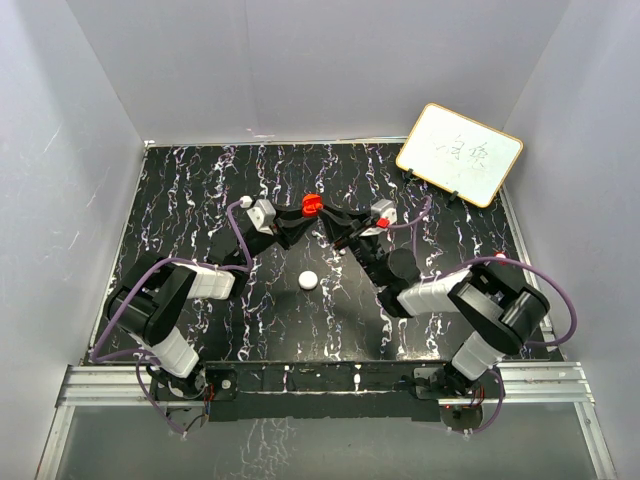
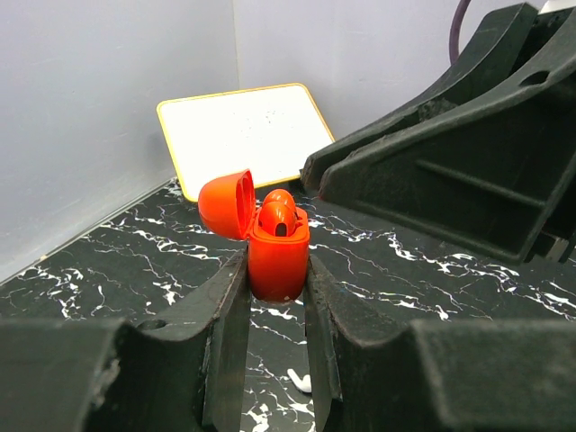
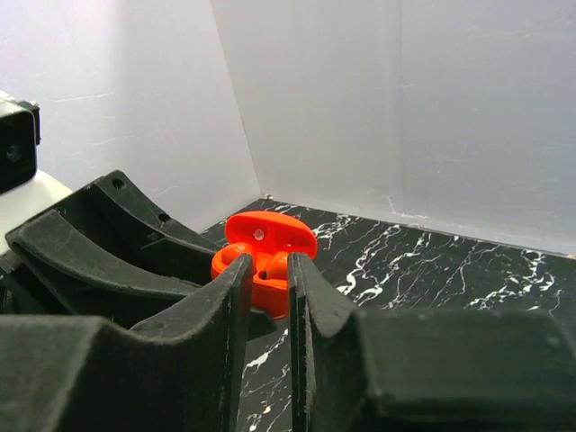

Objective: Insert the wireless bluetooth earbuds into the charging case
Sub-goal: Place the earbud in the charging case, then close the charging case.

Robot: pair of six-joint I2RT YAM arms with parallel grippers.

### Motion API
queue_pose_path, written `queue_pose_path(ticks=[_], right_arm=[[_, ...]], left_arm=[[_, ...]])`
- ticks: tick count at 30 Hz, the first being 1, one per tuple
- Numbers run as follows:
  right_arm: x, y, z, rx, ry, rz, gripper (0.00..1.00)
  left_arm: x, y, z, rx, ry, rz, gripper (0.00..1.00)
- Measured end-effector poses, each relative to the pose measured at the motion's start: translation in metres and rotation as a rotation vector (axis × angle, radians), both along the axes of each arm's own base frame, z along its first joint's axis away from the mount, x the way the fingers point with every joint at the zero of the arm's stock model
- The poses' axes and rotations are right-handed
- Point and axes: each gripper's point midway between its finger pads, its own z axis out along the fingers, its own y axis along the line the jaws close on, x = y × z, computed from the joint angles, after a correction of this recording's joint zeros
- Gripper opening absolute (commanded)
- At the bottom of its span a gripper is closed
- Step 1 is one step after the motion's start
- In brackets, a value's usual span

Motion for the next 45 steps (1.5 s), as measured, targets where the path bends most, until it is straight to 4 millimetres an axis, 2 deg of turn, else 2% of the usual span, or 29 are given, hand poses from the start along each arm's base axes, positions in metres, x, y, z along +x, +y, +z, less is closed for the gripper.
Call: queue_pose_path(ticks=[2,4,7,9,12,14,16,18,20,22,28,34,42,45], right_arm=[[-0.002,-0.004,0.004,0.001,-0.011,-0.011,0.25],[-0.005,-0.01,0.013,0.007,-0.032,-0.027,0.33],[-0.009,-0.023,0.031,0.022,-0.077,-0.066,0.36],[-0.012,-0.033,0.047,0.062,-0.091,-0.094,0.44],[-0.011,-0.049,0.078,0.119,-0.062,-0.13,0.62],[0.002,-0.047,0.109,0.102,-0.024,-0.15,0.73],[0.014,-0.044,0.142,0.082,-0.015,-0.165,0.75],[0.018,-0.042,0.157,0.049,0.006,-0.165,0.76],[0.021,-0.039,0.151,-0.003,0.05,-0.163,0.77],[0.027,-0.034,0.135,-0.071,0.113,-0.161,0.78],[0.055,-0.017,0.073,-0.296,0.342,-0.146,0.83],[0.057,-0.018,0.028,-0.401,0.499,-0.103,0.83],[0.063,-0.013,0.02,-0.429,0.581,-0.048,0.82],[0.062,-0.01,0.01,-0.446,0.614,-0.022,0.82]], left_arm=[[0.0,0.0,0.0,0.0,-0.001,0.0,0.0],[0.0,0.0,0.0,0.001,-0.004,0.001,0.0],[-0.001,0.0,0.001,0.004,-0.011,-0.001,0.0],[-0.001,0.0,0.002,0.006,-0.018,-0.004,0.0],[-0.003,-0.001,0.001,0.014,-0.024,-0.013,0.0],[-0.005,-0.001,-0.001,0.02,-0.027,-0.024,0.0],[-0.008,-0.003,-0.001,0.028,-0.035,-0.037,0.0],[-0.01,-0.004,-0.002,0.042,-0.052,-0.054,0.0],[-0.013,-0.005,-0.003,0.058,-0.073,-0.068,0.0],[-0.015,-0.006,-0.005,0.074,-0.096,-0.078,0.0],[-0.016,-0.007,-0.006,0.108,-0.159,-0.083,0.0],[-0.015,-0.006,-0.006,0.132,-0.203,-0.076,0.0],[-0.013,-0.006,-0.016,0.167,-0.209,-0.077,0.0],[-0.013,-0.006,-0.016,0.17,-0.215,-0.076,0.0]])
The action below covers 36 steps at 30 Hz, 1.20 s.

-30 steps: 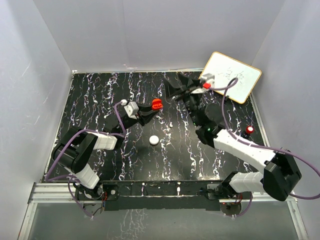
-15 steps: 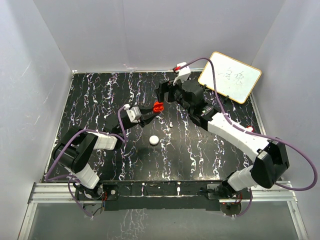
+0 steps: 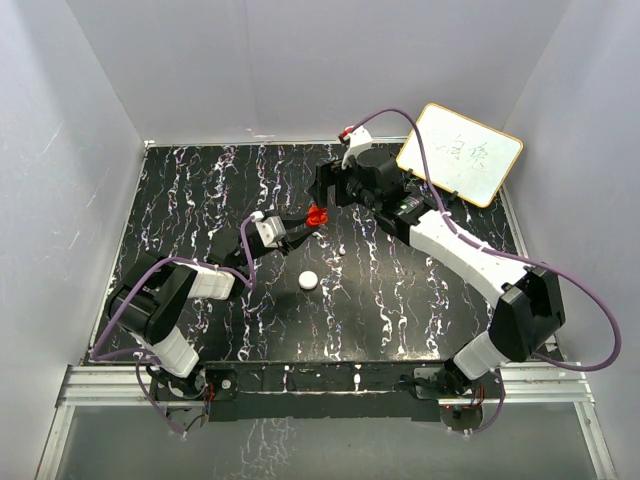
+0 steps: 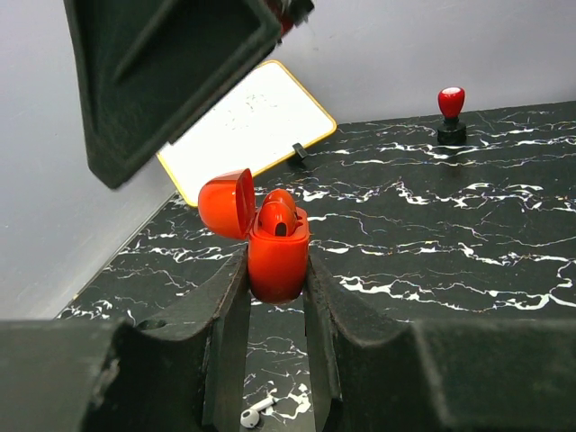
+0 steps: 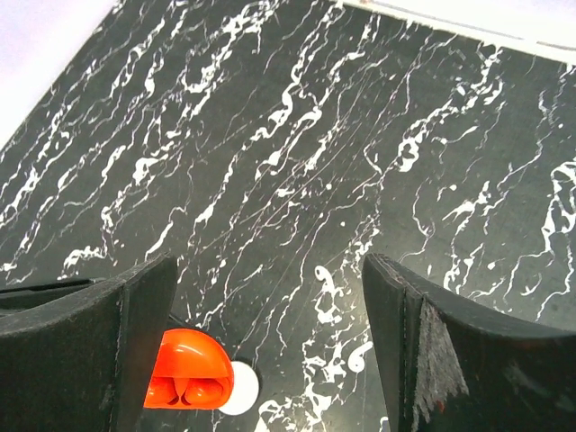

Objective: Insert the wireless bluetooth earbuds into the charging case
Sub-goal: Close the charging case.

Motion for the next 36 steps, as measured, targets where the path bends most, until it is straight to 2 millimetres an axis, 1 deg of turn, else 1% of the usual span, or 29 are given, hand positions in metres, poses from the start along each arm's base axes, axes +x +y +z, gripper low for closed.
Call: queue_pose_path(ticks=[5,9,18,26,29,33,36], right_arm=[[-0.002,0.007,-0.026,-0.027,0.071,0.035,0.81],[-0.004,0.009,-0.035,-0.034,0.102,0.049,0.81],[-0.005,0.009,-0.035,-0.029,0.116,0.05,0.8],[-0.006,0.006,-0.034,-0.022,0.126,0.043,0.79],[-0.009,0.005,-0.035,-0.024,0.133,0.045,0.8],[-0.012,0.002,-0.029,-0.018,0.124,0.039,0.81],[-0.014,-0.005,-0.025,-0.015,0.112,0.013,0.82]], left_arm=[[0.0,0.0,0.0,0.002,-0.005,0.001,0.0],[0.0,-0.001,-0.006,0.015,0.015,-0.004,0.0],[0.003,0.001,-0.006,0.007,0.035,0.015,0.0],[0.014,0.006,-0.009,-0.012,0.086,0.082,0.0],[0.019,0.008,-0.006,-0.026,0.087,0.105,0.0],[0.022,0.009,-0.004,-0.038,0.099,0.122,0.0],[0.025,0.011,-0.004,-0.046,0.108,0.138,0.0]])
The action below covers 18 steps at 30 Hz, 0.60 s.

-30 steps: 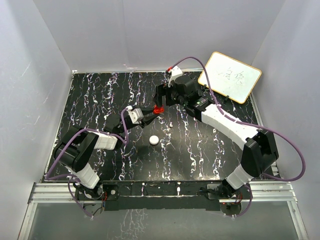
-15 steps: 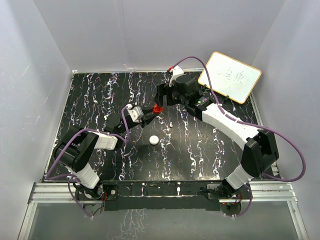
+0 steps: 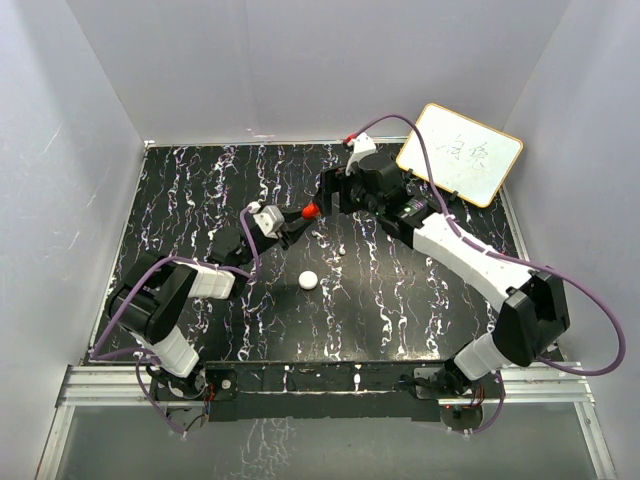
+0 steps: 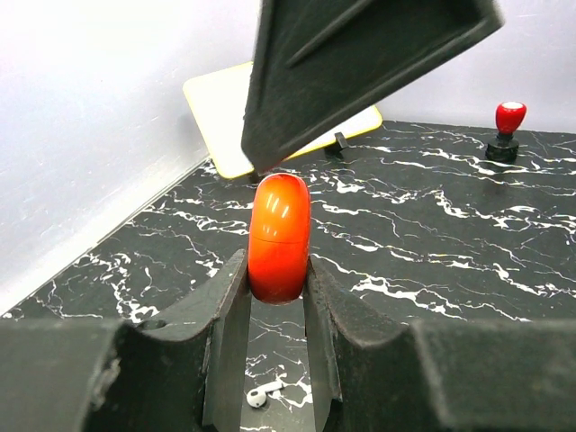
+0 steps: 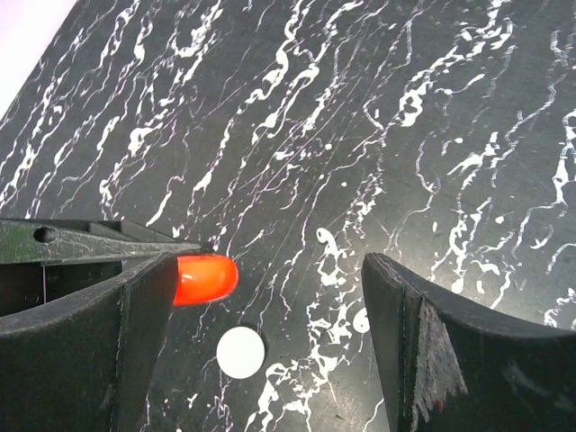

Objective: Insert the wireless bluetooth earbuds into the charging case
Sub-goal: Close the charging case, then place the charging case at the center of the board.

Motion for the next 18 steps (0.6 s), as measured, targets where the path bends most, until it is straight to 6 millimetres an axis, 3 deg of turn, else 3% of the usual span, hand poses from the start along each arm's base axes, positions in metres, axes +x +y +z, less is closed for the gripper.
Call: queue_pose_path(ticks=[9,13,18], right_arm=[[0.001,-0.051,0.025,0.047,-0.093,-0.197,0.83],[0.005,-0.069,0.039,0.072,-0.138,-0.257,0.83],[0.006,-0.071,0.038,0.076,-0.146,-0.265,0.83]], left_arm=[[0.031,0.019,-0.017,0.003,0.141,0.098,0.0],[0.053,0.027,-0.046,0.026,0.295,0.15,0.0],[0.082,0.036,-0.089,0.04,0.548,0.202,0.0]])
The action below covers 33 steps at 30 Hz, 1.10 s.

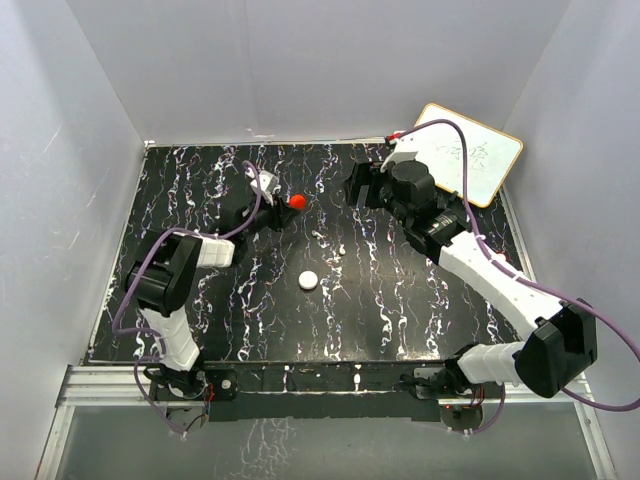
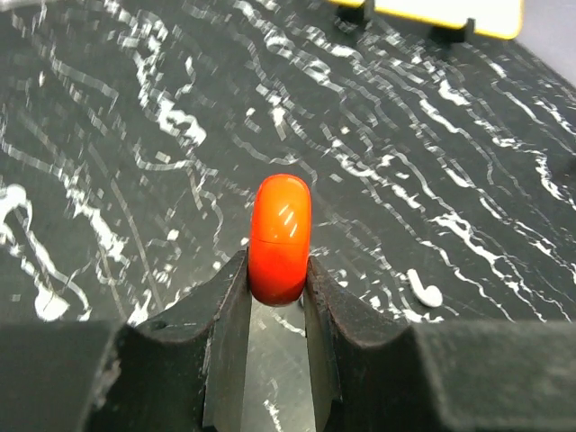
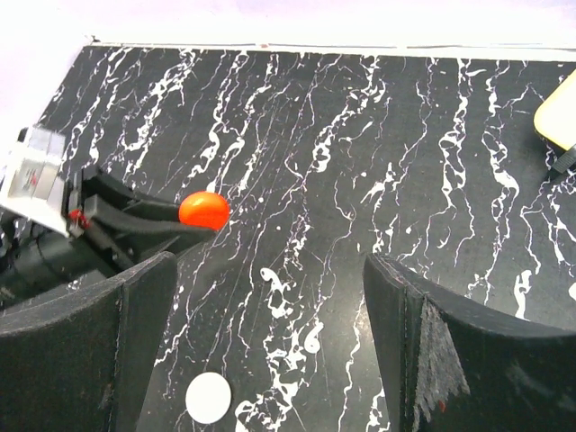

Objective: Insert the wireless bluetooth earbuds into the charging case
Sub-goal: Place the charging case at the center of the board.

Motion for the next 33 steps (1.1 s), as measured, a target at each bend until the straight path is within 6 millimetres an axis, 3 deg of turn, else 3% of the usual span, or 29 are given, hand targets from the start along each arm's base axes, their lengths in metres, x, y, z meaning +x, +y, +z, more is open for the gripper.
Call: queue_pose_path(ticks=[10,16,19,28,31,33], right_arm=[[0.001,-0.004,-0.01,-0.004,0.012,-0.003,0.83],[0.002,-0.002,-0.007,0.006,0.003,0.011,0.83],[0.002,-0.001,-0.006,0.01,-0.001,0.016,0.83],[0.001,0.002,-0.007,0.014,-0.001,0.028,0.83],[0.001,0.002,-0.01,0.013,0.002,0.031,0.82],[0.0,0.003,-0.011,0.012,0.005,0.034,0.82]], left_arm=[[0.02,0.024,-0.065,0.035,0.342,0.122,0.0],[0.021,0.034,-0.081,0.093,0.439,0.188,0.0],[0.023,0.039,-0.084,0.111,0.453,0.214,0.05],[0.025,0.048,-0.09,0.139,0.468,0.269,0.37],[0.026,0.051,-0.09,0.147,0.465,0.287,0.57],[0.029,0.053,-0.088,0.15,0.453,0.303,0.75]])
